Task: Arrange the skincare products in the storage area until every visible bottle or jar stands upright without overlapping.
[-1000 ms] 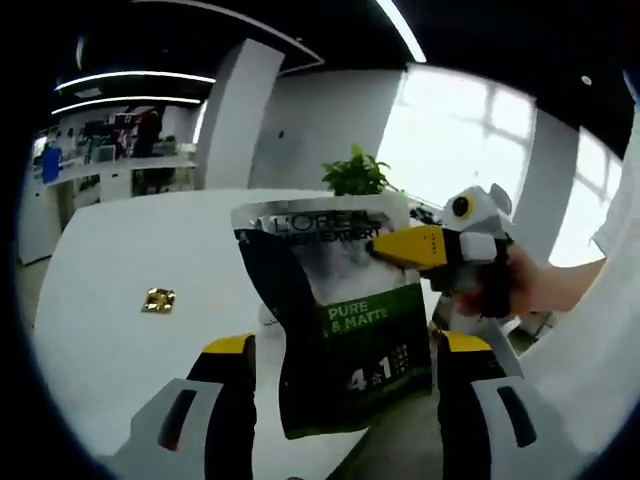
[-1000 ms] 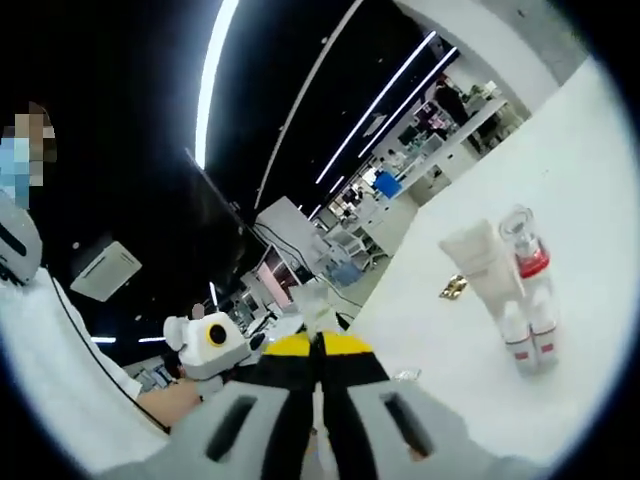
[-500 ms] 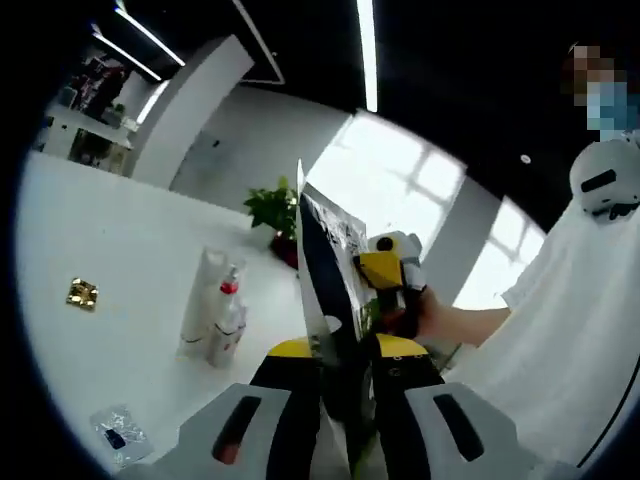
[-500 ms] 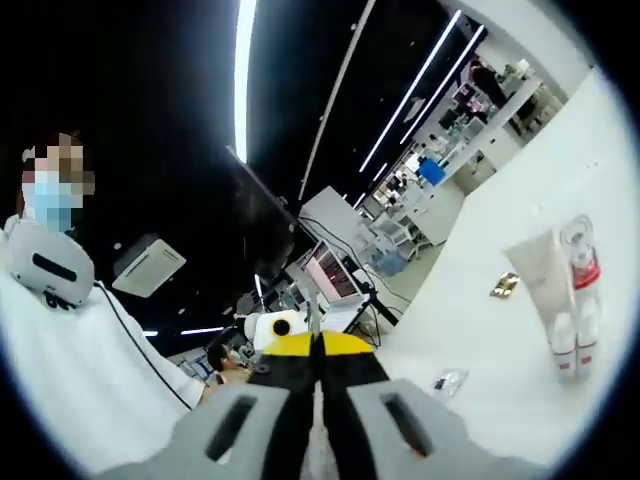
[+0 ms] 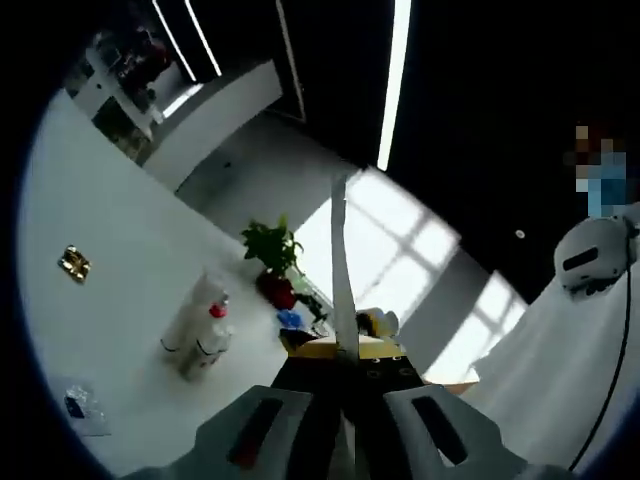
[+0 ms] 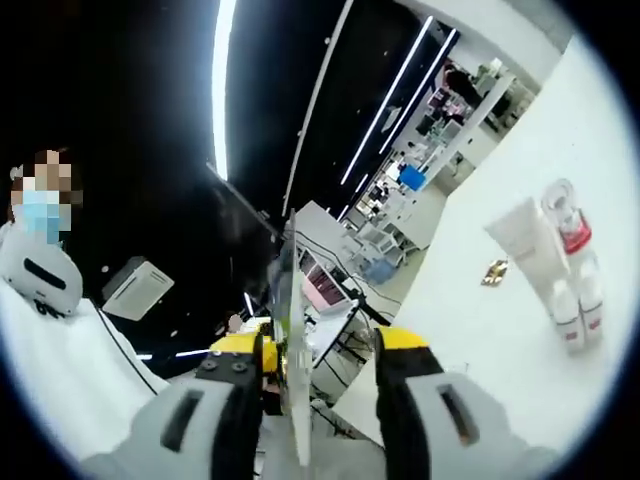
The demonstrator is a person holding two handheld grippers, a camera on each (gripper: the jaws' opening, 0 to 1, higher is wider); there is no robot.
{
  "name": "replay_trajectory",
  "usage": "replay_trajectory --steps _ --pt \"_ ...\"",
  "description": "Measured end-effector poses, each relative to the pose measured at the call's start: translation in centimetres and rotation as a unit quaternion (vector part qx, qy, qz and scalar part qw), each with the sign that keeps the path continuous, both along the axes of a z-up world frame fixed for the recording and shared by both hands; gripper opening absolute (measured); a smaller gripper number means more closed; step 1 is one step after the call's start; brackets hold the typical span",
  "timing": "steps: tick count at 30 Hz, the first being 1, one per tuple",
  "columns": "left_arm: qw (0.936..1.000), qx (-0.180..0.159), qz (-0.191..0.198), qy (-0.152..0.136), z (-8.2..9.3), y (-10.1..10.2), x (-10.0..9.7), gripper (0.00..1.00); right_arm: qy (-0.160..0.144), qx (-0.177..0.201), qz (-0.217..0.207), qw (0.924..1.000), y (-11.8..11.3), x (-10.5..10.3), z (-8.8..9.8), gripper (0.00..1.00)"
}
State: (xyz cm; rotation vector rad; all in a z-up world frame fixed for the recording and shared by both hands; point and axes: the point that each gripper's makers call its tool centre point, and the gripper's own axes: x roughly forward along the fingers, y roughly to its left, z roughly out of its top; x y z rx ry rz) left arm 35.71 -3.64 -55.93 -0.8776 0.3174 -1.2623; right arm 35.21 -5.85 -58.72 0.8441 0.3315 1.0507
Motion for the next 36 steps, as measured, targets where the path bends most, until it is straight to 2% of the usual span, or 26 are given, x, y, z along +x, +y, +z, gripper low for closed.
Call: replay_trajectory --steps 3,7,9,10,11,12,14,16,17,18,19,20,24,26,30,33,34,35,36 --pt "0.9999 -0.004 0.009 0.012 0.1 0.1 0.6 0.0 0.009 0.036 -0.01 0.9992 0.1 -0.4 0.3 0.3" --pt "0.9997 0.001 0.011 0.023 -0.4 -0.1 0.9 0.0 0.012 0.05 -0.025 0.9983 -0.3 -0.2 0.0 0.15" --pt "0.9993 0.006 0.014 0.033 -0.8 -0.4 1.2 0.0 0.018 0.062 -0.048 0.9968 -0.9 0.4 -0.1 0.09" --pt "0.9988 -0.001 0.011 0.047 -0.8 -0.5 1.3 0.0 0.02 0.066 -0.059 0.9959 -1.3 0.6 -0.3 0.04" --pt "0.9986 0.001 0.011 0.052 -0.9 -0.7 1.4 0.0 0.026 0.087 -0.059 0.9942 -1.4 0.6 0.1 0.02" --pt "0.9986 0.002 0.014 0.052 -1.0 -0.9 1.6 0.0 0.055 0.119 -0.052 0.9901 -1.5 0.5 0.3 0.01" --pt "0.9984 0.003 0.022 0.052 -1.0 -1.1 1.9 0.0 0.055 0.115 -0.063 0.9898 -1.7 0.7 -0.2 0.01" --pt "0.9976 0.025 0.041 0.05 -1.9 -1.1 2.5 0.11 0.064 0.151 -0.052 0.9851 -1.6 0.4 0.7 0.01" --pt "0.9965 0.04 0.046 0.057 -2.6 -1.0 2.7 0.22 0.063 0.149 -0.058 0.9851 -1.7 0.5 0.6 0.01" --pt "0.9947 0.054 0.049 0.073 -3.5 -1.0 2.8 0.4 0.065 0.153 -0.062 0.9842 -1.8 0.7 0.6 0.01" --pt "0.9939 0.06 0.044 0.081 -4.0 -1.1 2.6 0.5 0.067 0.158 -0.066 0.9829 -1.9 0.9 0.6 0.01" --pt "0.9935 0.063 0.042 0.085 -4.3 -1.1 2.5 0.55 0.071 0.165 -0.072 0.981 -2.2 1.3 0.6 0.01" --pt "0.9939 0.046 0.037 0.094 -5.0 -1.1 1.1 0.38 0.081 0.171 -0.083 0.9783 -2.9 2.3 0.3 0.01" --pt "0.9934 0.043 0.039 0.099 -5.2 -1.2 0.8 0.35 0.084 0.164 -0.086 0.9792 -2.9 2.6 0.0 0.01" --pt "0.9919 0.043 0.051 0.108 -5.9 -1.0 0.8 0.22 0.099 0.124 -0.079 0.9842 -2.1 2.9 -1.7 0.01" --pt "0.9868 0.043 0.068 0.141 -6.7 -0.5 1.3 0.14 0.111 0.107 -0.085 0.9844 -2.1 3.3 -2.8 0.01" --pt "0.984 0.04 0.073 0.157 -7.0 -0.3 1.5 0.1 0.113 0.091 -0.089 0.9854 -2.1 3.5 -3.3 0.01" --pt "0.983 0.04 0.077 0.162 -7.2 -0.1 1.7 0.04 0.123 0.064 -0.093 0.9859 -2.1 3.7 -4.5 0.01" --pt "0.9829 0.035 0.077 0.164 -7.2 -0.1 1.8 0.04 0.125 0.056 -0.094 0.9861 -2.1 3.8 -4.7 0.02"
